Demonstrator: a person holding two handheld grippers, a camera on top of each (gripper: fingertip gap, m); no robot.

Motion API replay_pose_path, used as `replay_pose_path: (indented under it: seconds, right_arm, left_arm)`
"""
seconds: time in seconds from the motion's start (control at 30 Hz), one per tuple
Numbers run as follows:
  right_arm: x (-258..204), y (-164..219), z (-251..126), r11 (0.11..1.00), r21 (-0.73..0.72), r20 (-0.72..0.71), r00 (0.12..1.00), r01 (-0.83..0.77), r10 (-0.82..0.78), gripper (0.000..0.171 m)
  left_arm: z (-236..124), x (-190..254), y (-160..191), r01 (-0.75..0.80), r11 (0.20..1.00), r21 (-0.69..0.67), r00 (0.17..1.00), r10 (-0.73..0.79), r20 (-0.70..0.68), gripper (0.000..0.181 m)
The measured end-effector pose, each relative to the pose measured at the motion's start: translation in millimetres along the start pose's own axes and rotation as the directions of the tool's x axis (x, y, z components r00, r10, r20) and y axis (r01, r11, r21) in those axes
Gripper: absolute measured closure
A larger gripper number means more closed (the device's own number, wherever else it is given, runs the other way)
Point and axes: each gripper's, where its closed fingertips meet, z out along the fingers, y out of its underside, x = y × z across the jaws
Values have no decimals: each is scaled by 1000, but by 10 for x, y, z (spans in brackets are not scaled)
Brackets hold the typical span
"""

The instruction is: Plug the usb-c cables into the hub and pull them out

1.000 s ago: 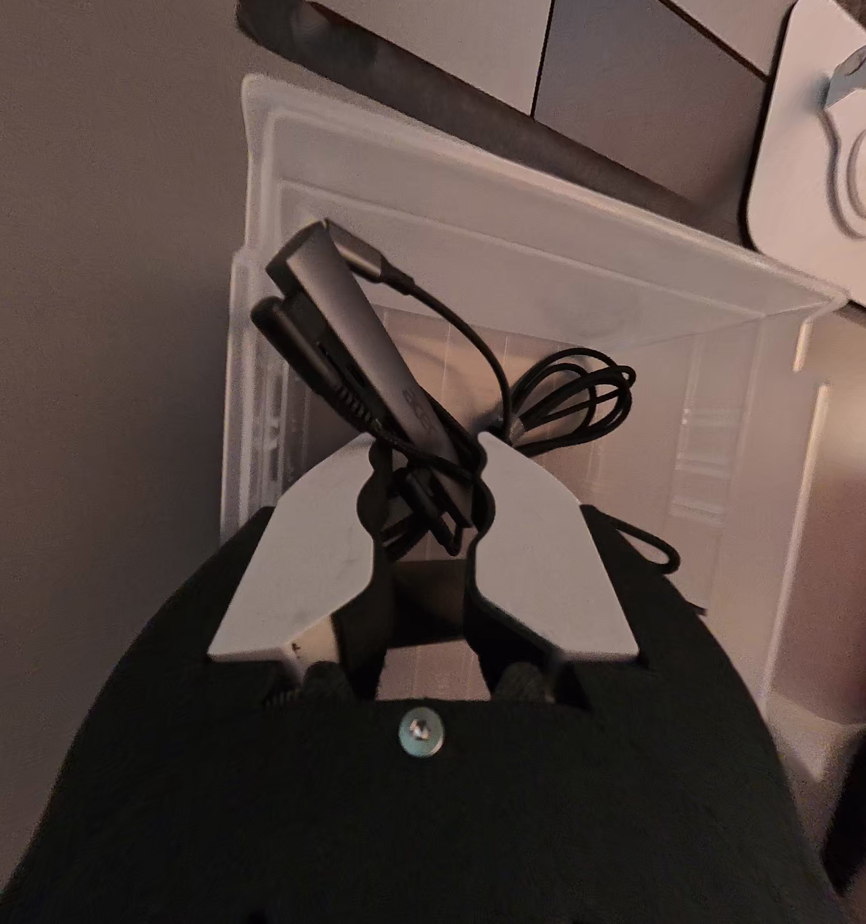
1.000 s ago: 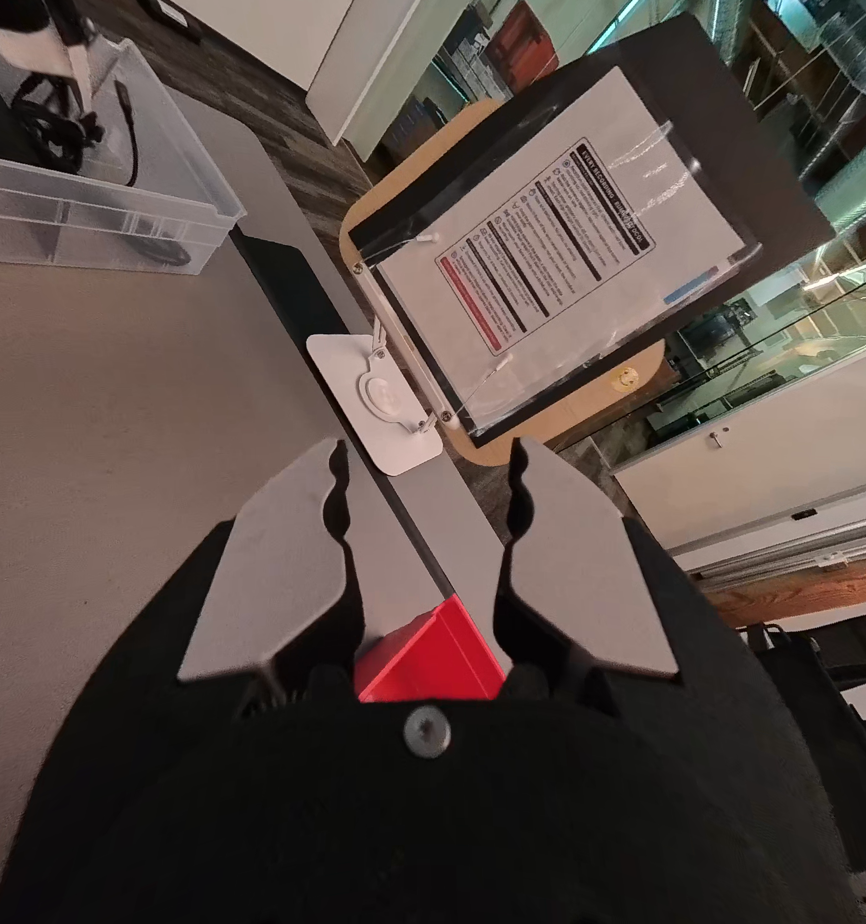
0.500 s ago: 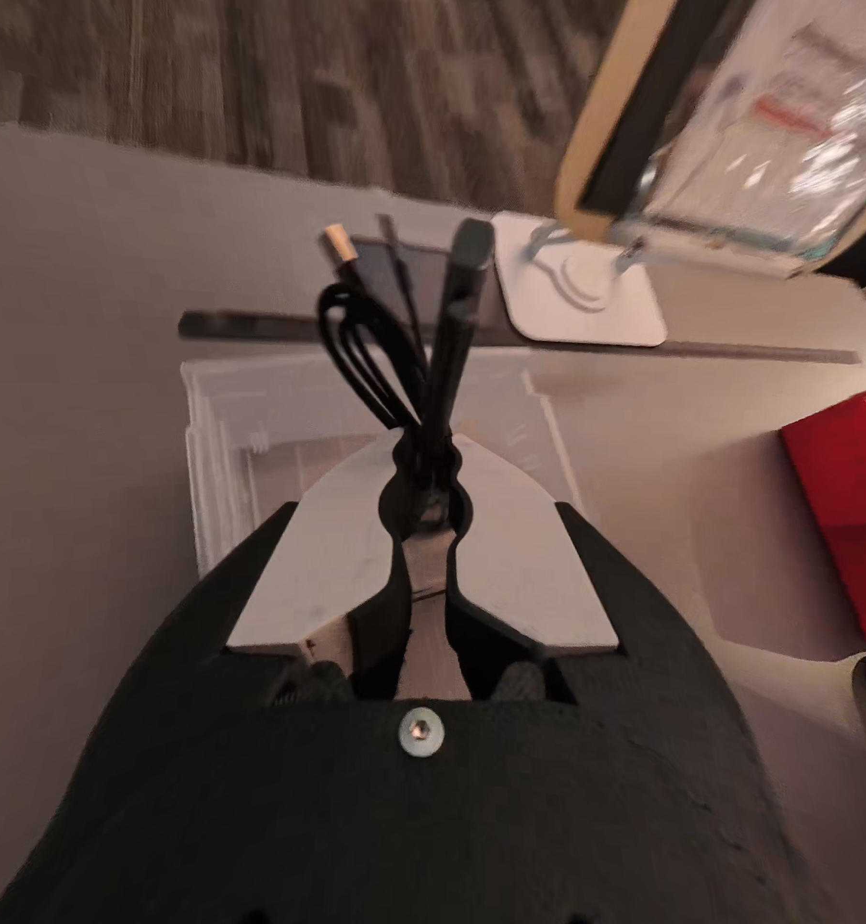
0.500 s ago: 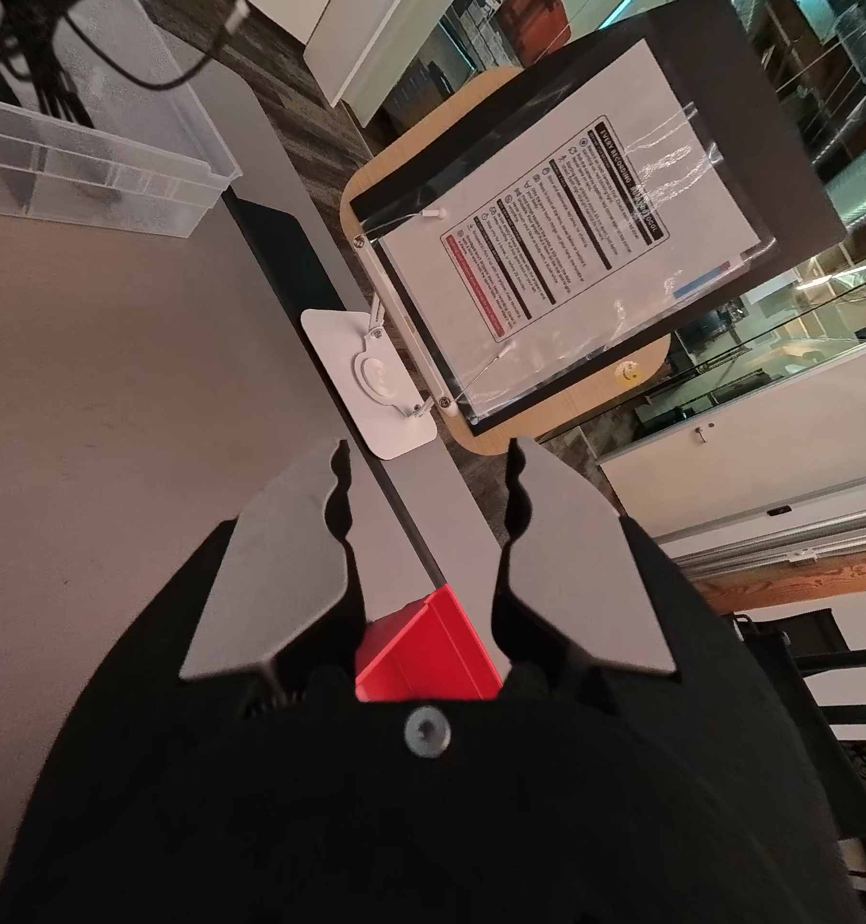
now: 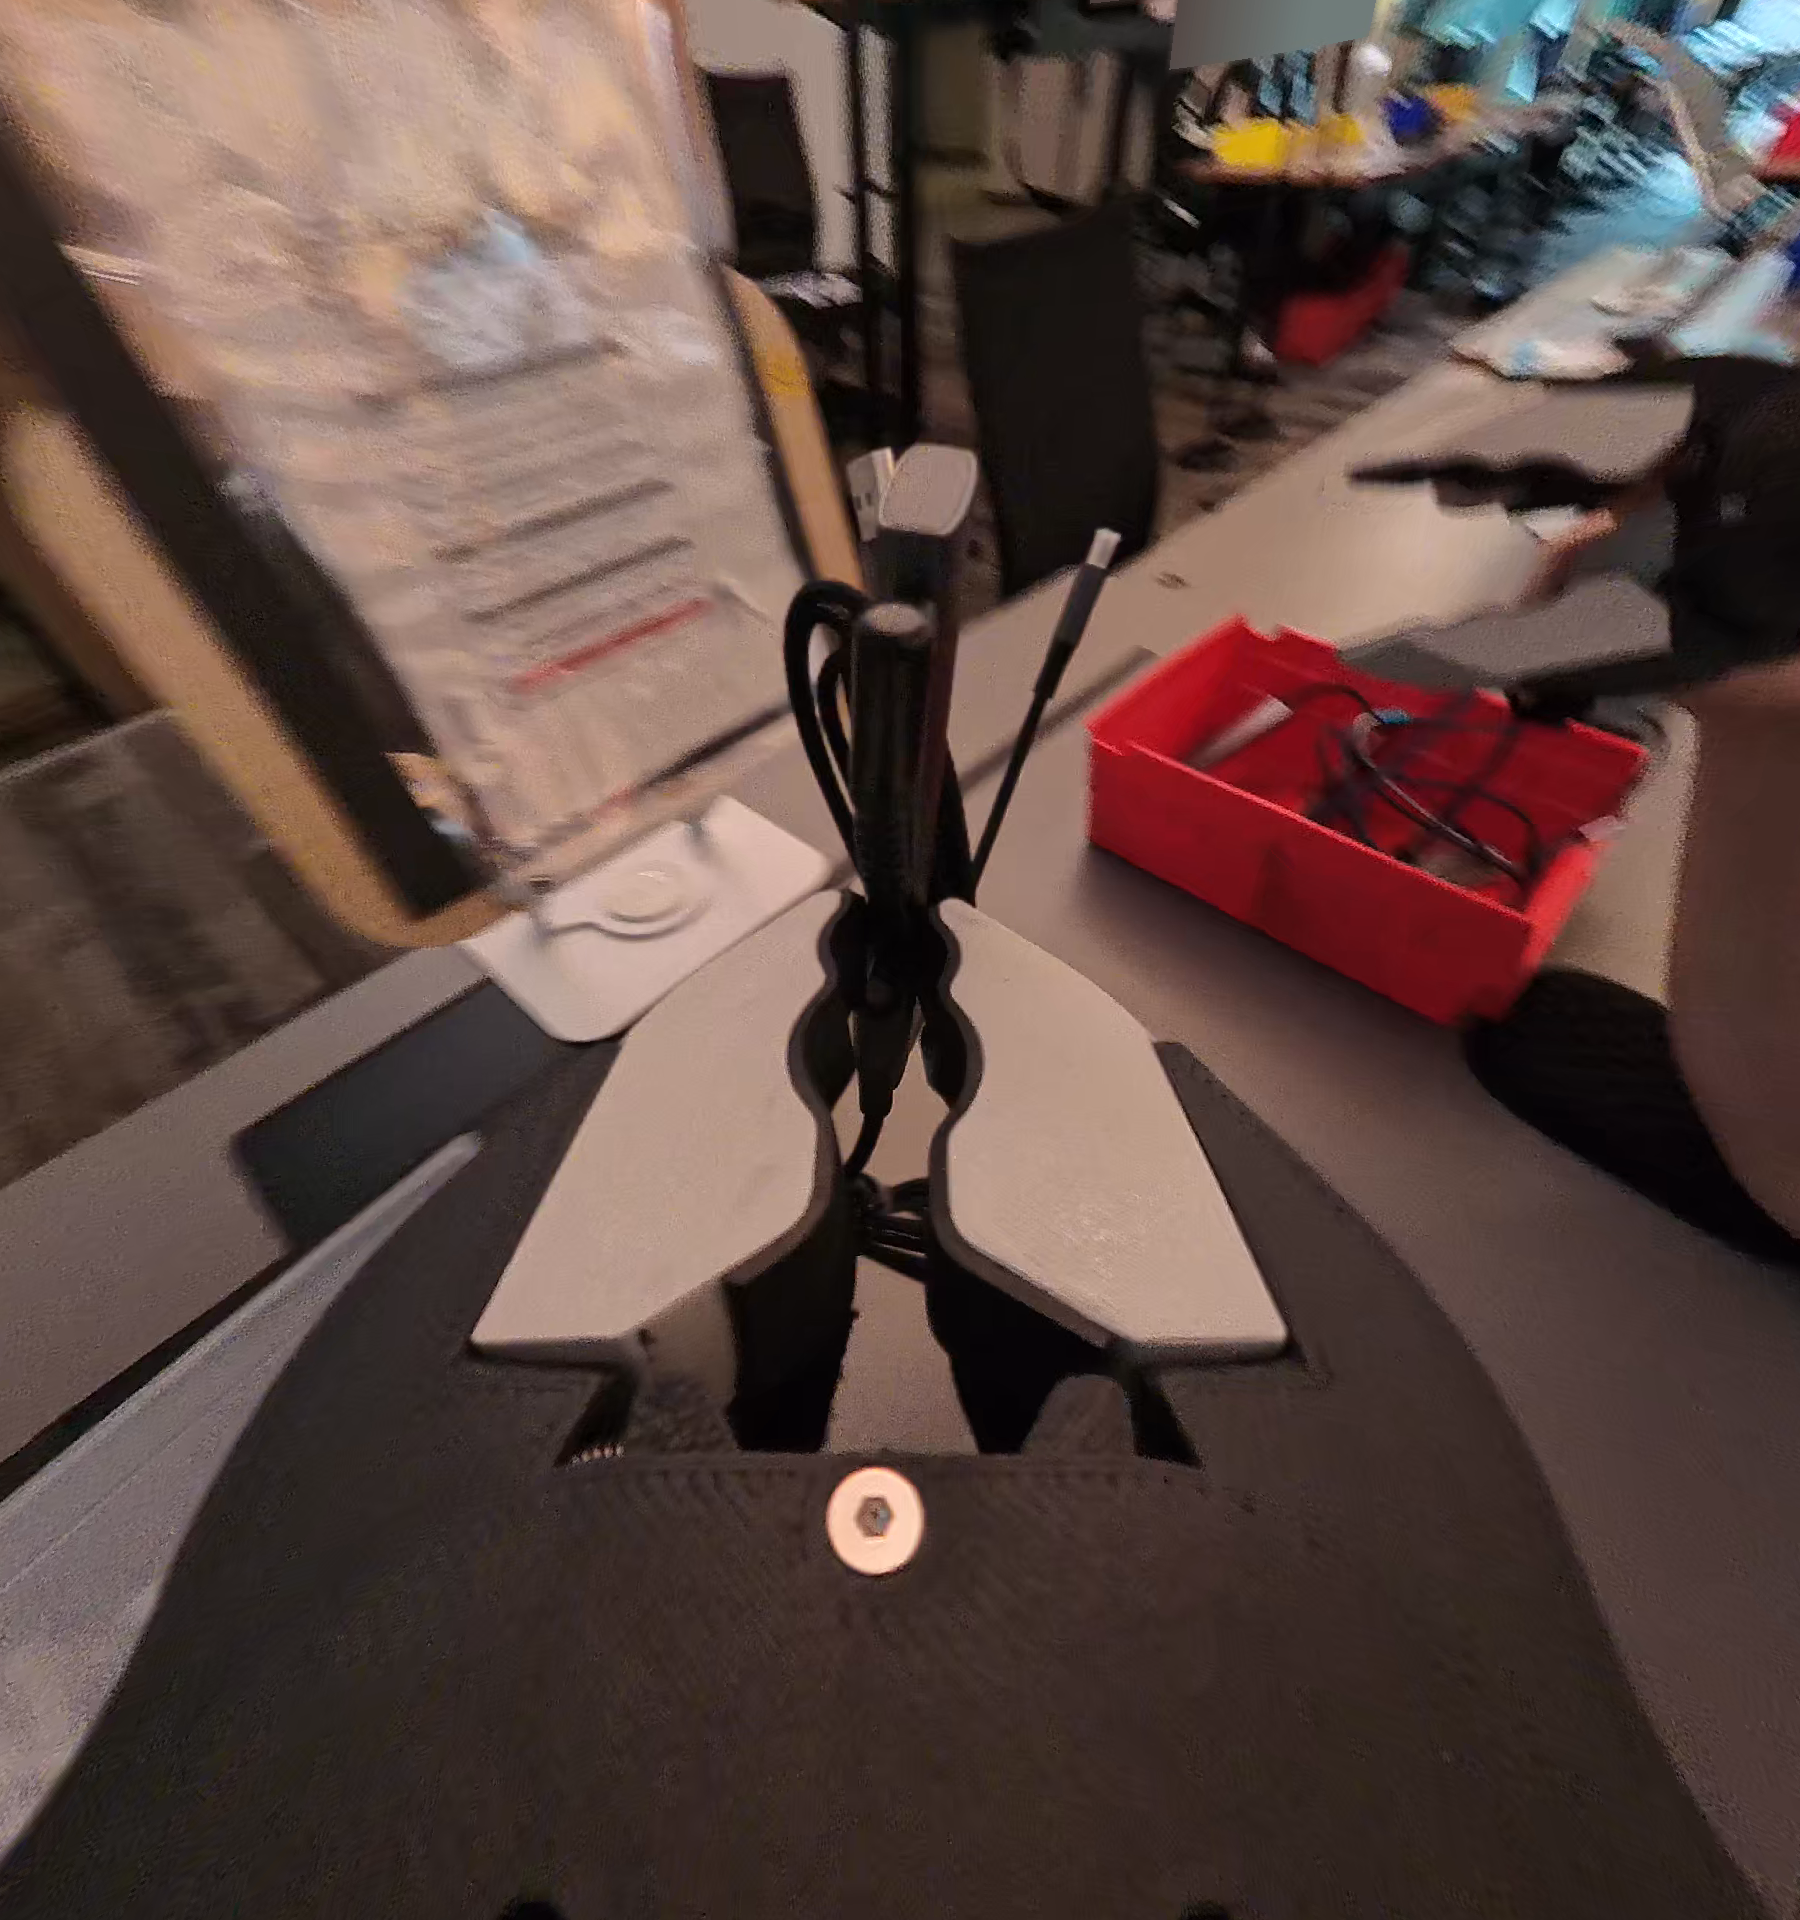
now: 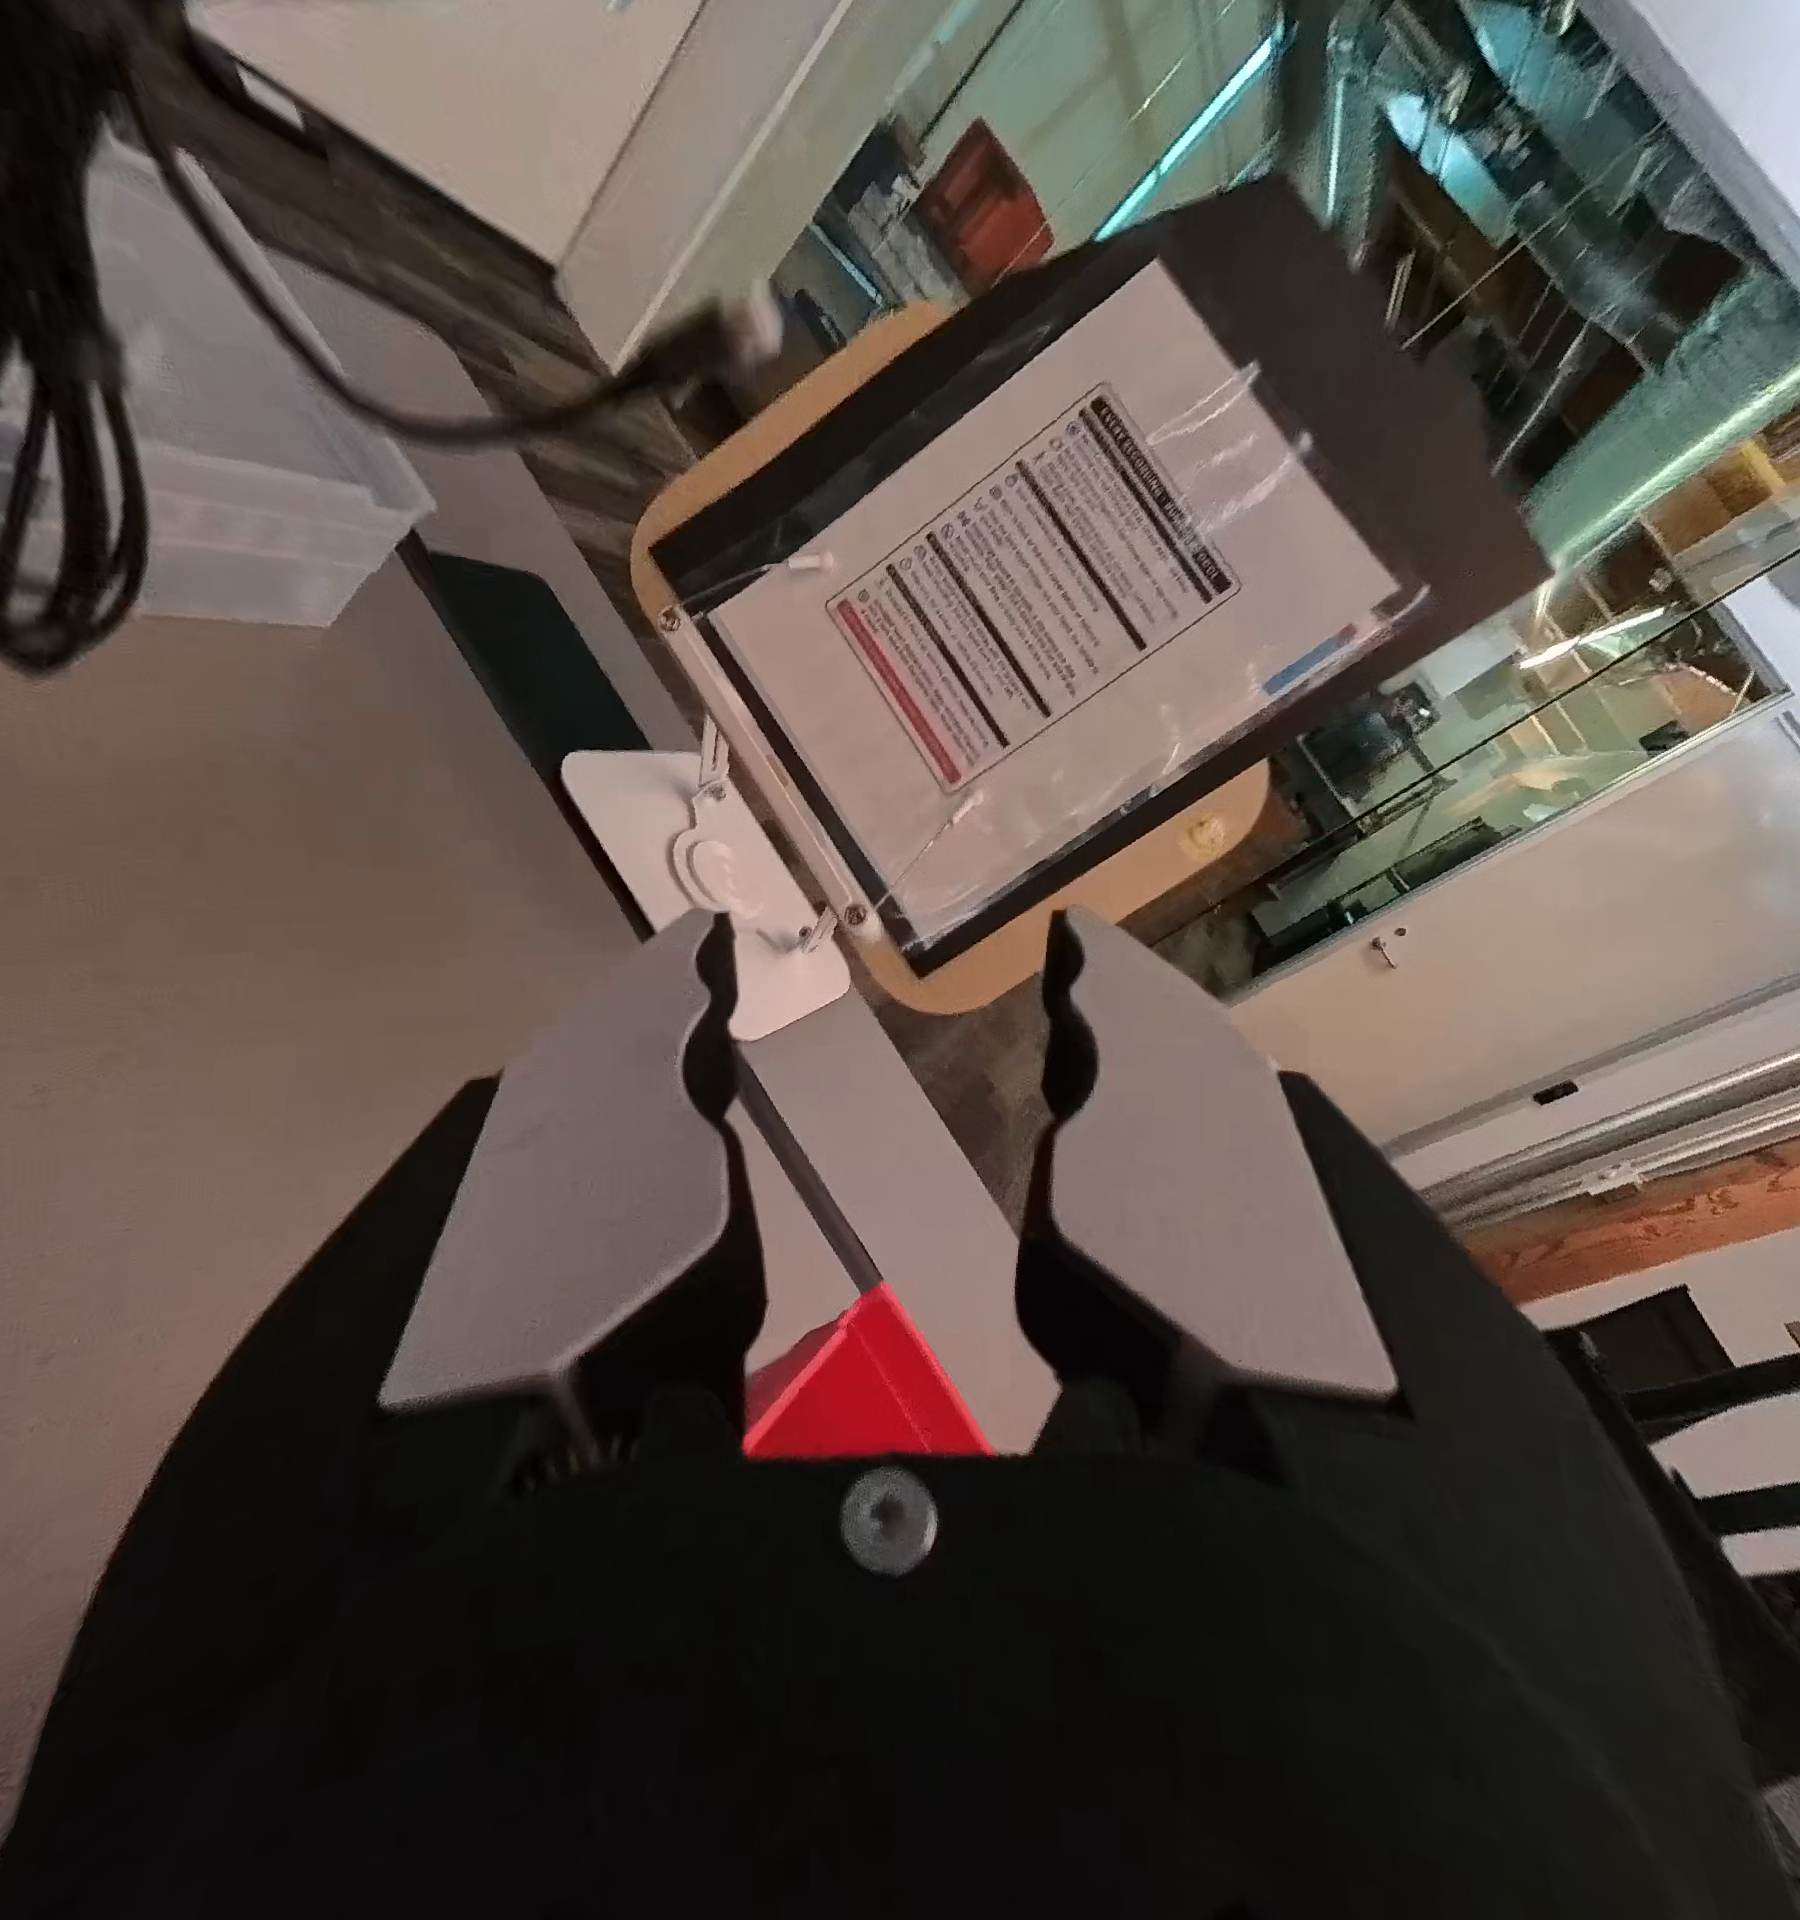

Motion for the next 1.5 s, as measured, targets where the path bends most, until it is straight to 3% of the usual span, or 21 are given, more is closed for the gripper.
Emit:
replay_pose_path:
  seconds: [0.17,0.33,0.47,0.57,0.73,0.8,0.9,1.0,1.23,1.5]
  right_arm:
    - [-137,-384,-228,970,240,96,995,-33,10,122]
    - [-430,-417,-71,956,268,261,964,-122,50,121]
    - [-724,-294,198,961,216,381,921,-174,81,120]
    - [-918,-151,346,981,153,419,907,-117,43,121]
    - [-1026,-56,396,990,117,450,893,-74,14,131]
    - [-1039,-29,344,990,112,492,870,-89,23,145]
    - [-1186,-26,93,983,136,654,757,-120,2,158]
    - [-1309,12,-117,985,137,749,661,-101,-36,160]
    - [-1667,-51,-484,983,181,880,451,-36,-146,160]
    - [-1934,-498,-990,905,389,908,238,-170,-346,160]
  left_arm:
    - [823,417,464,-98,977,-188,983,65,-171,172]
    - [1278,727,898,-272,917,-292,946,200,-254,172]
    - [1471,857,1045,-266,913,-311,949,191,-252,172]
    - [1548,892,1085,-229,926,-301,956,155,-249,172]
    - [1522,1070,1083,-333,905,-263,914,242,-325,172]
    - [1502,1133,1101,-387,885,-259,893,290,-343,172]
    - [1457,1254,1165,-466,846,-261,850,344,-399,163]
    - [1364,1458,1249,-522,818,-241,789,356,-501,150]
    - [711,1895,1340,-531,825,-194,525,140,-840,116]
    - [402,2163,1303,-488,873,-16,270,133,-954,130]
